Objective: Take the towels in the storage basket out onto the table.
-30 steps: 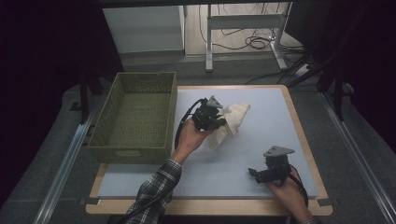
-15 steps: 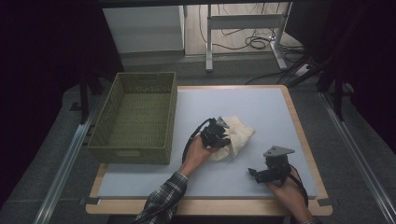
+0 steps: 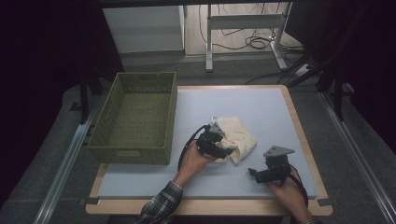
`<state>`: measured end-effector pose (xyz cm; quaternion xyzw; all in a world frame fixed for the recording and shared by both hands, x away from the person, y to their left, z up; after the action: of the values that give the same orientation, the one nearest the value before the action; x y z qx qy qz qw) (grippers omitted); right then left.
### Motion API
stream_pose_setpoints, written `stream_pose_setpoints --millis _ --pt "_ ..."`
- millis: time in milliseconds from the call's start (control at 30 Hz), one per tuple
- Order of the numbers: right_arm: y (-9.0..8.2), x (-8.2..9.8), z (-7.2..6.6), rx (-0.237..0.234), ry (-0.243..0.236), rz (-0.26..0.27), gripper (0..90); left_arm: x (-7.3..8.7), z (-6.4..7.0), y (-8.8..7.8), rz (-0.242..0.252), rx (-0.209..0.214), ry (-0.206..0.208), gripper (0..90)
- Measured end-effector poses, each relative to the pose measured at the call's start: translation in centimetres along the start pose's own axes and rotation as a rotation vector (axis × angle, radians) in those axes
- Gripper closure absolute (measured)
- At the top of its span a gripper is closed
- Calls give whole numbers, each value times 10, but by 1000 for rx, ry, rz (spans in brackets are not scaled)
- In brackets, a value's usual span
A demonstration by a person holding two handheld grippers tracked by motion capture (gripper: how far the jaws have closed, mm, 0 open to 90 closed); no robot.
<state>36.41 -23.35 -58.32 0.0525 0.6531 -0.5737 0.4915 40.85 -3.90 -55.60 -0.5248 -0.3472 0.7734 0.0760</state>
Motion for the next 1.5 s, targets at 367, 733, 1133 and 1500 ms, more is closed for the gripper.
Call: stream_pose_setpoints --millis 367,733,1133,1500 --pt "0 0 0 0 0 -1 6 41 -7 -22 9 -124 -52 290" --pt "-2 0 0 -13 -8 1 53 53 -16 -13 -29 -185 -81 168" --pt "-24 -25 7 -103 31 34 392 53 -16 -13 -27 -190 -81 166" --pt "-13 -88 -1 -200 16 60 541 53 -16 -13 -25 -191 -81 168"
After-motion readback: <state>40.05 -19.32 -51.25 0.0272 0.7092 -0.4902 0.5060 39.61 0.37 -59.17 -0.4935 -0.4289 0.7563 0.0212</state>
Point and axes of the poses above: each handheld gripper's, and its own axes: y roughly forward along the jaws, x roughly out of its underside, z roughly to its right, the point moved 7 cm from there along y, roughly forward along the jaws, and after that the axes turned 8 degrees about x, right-handed, at the moved point
